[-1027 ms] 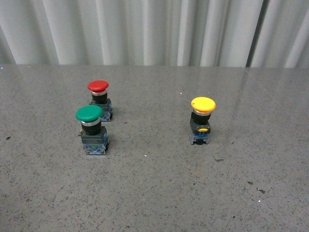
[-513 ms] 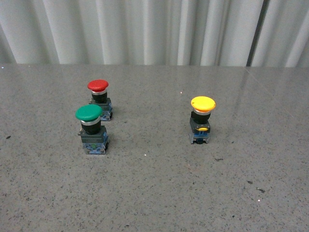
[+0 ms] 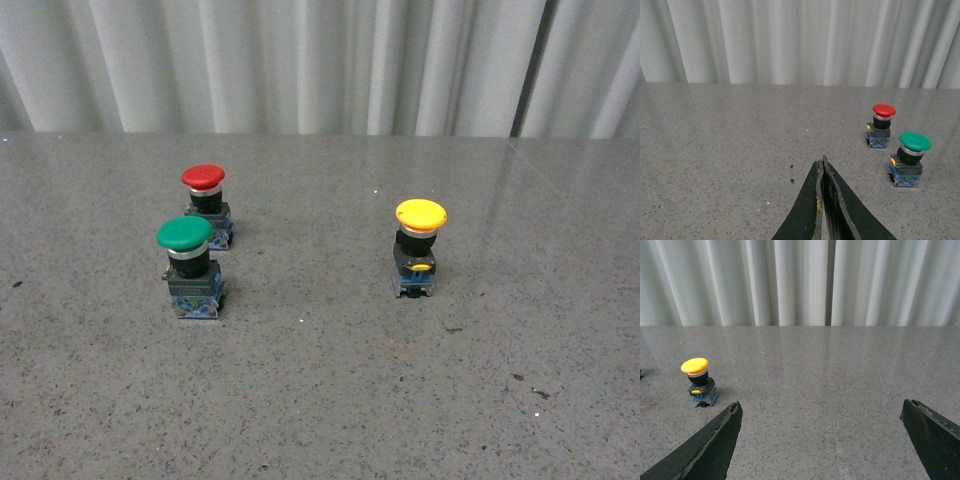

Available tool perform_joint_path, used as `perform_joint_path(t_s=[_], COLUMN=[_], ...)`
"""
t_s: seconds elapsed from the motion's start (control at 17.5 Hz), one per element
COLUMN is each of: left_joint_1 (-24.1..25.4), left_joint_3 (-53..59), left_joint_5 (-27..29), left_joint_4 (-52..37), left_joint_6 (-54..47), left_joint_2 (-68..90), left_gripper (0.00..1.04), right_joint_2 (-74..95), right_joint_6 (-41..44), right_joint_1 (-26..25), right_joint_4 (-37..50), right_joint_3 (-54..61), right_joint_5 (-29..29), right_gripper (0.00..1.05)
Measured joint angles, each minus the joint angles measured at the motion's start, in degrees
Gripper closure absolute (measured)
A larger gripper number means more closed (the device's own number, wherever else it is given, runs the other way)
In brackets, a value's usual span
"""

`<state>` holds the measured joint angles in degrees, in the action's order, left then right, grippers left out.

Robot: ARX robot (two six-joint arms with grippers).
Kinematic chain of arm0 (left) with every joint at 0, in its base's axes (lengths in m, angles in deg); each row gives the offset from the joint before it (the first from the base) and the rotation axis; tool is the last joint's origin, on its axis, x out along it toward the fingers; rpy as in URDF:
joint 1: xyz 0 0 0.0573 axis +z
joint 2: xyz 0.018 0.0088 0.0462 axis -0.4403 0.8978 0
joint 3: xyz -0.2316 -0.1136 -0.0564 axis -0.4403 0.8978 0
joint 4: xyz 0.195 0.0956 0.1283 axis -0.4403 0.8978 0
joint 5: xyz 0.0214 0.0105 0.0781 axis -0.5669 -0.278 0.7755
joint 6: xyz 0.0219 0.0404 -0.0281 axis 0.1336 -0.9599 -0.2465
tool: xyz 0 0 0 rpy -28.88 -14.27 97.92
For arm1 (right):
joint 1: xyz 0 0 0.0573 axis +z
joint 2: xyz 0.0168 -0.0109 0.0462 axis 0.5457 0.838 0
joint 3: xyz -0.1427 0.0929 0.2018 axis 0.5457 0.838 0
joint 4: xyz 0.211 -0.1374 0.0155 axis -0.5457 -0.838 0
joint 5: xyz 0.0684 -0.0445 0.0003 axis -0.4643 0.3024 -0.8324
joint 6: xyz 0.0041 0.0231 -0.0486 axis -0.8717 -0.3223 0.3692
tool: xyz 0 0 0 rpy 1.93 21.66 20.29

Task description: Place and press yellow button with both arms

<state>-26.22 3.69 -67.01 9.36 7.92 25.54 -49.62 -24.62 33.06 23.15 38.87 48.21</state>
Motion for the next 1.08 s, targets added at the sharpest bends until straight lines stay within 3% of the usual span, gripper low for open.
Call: perform_joint_path(t_s=[0.29, 0.34, 0.4, 0.63, 0.86, 1.08], left_joint_1=[0.0, 0.0, 0.0, 0.0, 0.0, 0.0], left_joint_3=[0.0, 0.0, 0.0, 0.0, 0.0, 0.0], left_joint_5=[0.0, -0.2, 0.0, 0.0, 0.0, 0.0], left_joint_4=[3.8, 11.7, 13.6, 13.3, 13.2, 13.2], left_joint_6=[0.0, 0.0, 0.0, 0.0, 0.0, 0.0], left_joint_2=[-3.7, -8.9, -12.2, -12.6, -12.6, -12.6], left_gripper=[1.03, 1.03, 1.03, 0.99, 0.51, 0.13], right_joint_2=[0.0, 0.0, 0.0, 0.0, 0.0, 0.0], right_joint_6=[0.0, 0.0, 0.0, 0.0, 0.0, 0.0], right_joint_1=[0.0, 0.0, 0.0, 0.0, 0.0, 0.0], right_joint_4=[0.0, 0.0, 0.0, 0.0, 0.0, 0.0], right_joint_3=[0.0, 0.0, 0.0, 0.0, 0.0, 0.0], right_joint_5=[0.0, 0.0, 0.0, 0.0, 0.0, 0.0], right_gripper=[0.07, 0.07, 0.07, 0.07, 0.07, 0.07])
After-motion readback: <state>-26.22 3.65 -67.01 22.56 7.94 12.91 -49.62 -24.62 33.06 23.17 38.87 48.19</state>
